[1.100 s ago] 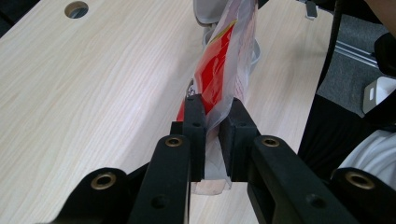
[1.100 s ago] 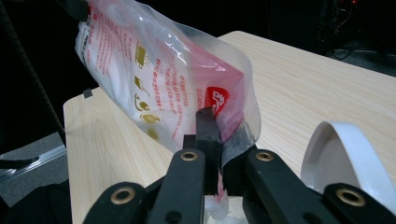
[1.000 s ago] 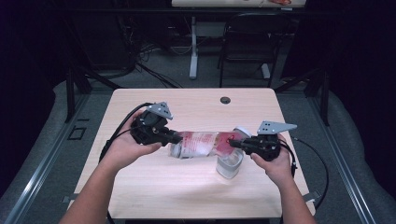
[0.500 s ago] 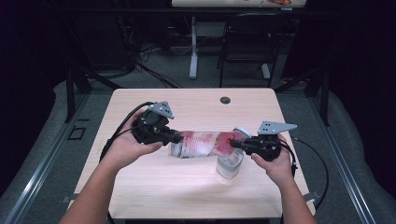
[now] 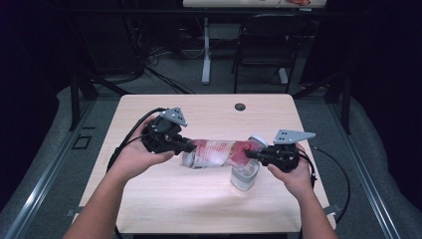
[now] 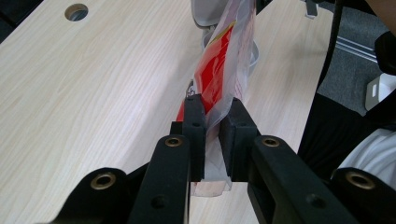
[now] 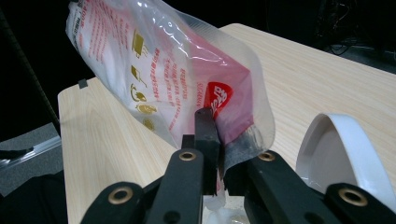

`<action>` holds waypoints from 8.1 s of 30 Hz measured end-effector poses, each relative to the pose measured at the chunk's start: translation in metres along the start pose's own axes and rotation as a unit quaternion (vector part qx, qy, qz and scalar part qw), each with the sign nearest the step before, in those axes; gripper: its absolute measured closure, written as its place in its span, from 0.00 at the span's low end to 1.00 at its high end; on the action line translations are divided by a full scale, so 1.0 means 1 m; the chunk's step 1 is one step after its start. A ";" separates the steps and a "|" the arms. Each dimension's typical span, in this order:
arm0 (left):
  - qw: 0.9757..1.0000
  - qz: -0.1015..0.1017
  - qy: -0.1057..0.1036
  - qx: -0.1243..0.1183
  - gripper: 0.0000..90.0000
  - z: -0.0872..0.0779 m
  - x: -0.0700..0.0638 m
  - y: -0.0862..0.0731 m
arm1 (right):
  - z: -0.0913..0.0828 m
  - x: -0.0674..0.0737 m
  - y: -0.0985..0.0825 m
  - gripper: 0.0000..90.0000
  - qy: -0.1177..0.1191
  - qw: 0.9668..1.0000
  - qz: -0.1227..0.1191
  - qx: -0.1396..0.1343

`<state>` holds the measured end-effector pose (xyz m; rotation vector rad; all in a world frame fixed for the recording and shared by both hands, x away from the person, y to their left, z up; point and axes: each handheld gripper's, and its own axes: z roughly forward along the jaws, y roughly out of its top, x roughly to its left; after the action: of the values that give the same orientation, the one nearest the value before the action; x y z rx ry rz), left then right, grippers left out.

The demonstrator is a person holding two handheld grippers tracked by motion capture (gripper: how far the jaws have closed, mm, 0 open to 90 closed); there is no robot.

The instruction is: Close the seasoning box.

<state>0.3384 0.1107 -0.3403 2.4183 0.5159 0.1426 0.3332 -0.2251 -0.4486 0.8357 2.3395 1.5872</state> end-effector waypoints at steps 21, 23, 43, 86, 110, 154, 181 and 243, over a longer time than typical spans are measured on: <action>1.000 0.003 0.001 0.004 0.90 0.000 -0.001 0.005 | 0.001 0.000 0.000 0.97 -0.003 1.000 -0.003 0.006; 1.000 0.002 0.002 0.004 0.90 0.000 -0.001 0.005 | 0.001 0.000 0.000 0.97 -0.004 1.000 -0.003 0.006; 1.000 0.004 0.001 0.004 0.90 0.000 -0.002 0.011 | 0.000 -0.001 -0.001 0.96 -0.010 1.000 -0.002 0.012; 1.000 0.009 -0.003 -0.009 0.90 -0.001 -0.005 0.015 | 0.002 -0.004 -0.004 0.95 -0.012 1.000 0.003 0.016; 1.000 0.011 -0.002 -0.008 0.89 -0.001 -0.004 0.017 | 0.003 -0.004 -0.004 0.95 -0.013 1.000 0.002 0.016; 1.000 0.012 -0.002 -0.007 0.89 0.000 -0.005 0.021 | 0.004 -0.003 -0.004 0.95 -0.024 0.999 -0.003 0.021; 1.000 0.012 0.000 -0.003 0.89 0.000 -0.006 0.024 | 0.004 -0.003 -0.004 0.96 -0.025 0.999 -0.002 0.021; 1.000 0.016 -0.001 -0.015 0.88 0.000 -0.008 0.030 | 0.005 -0.005 -0.006 0.97 -0.023 0.999 -0.005 0.032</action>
<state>0.3407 0.0857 -0.3215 2.3978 0.4726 0.1612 0.3375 -0.2259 -0.4569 0.8626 2.3700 1.4815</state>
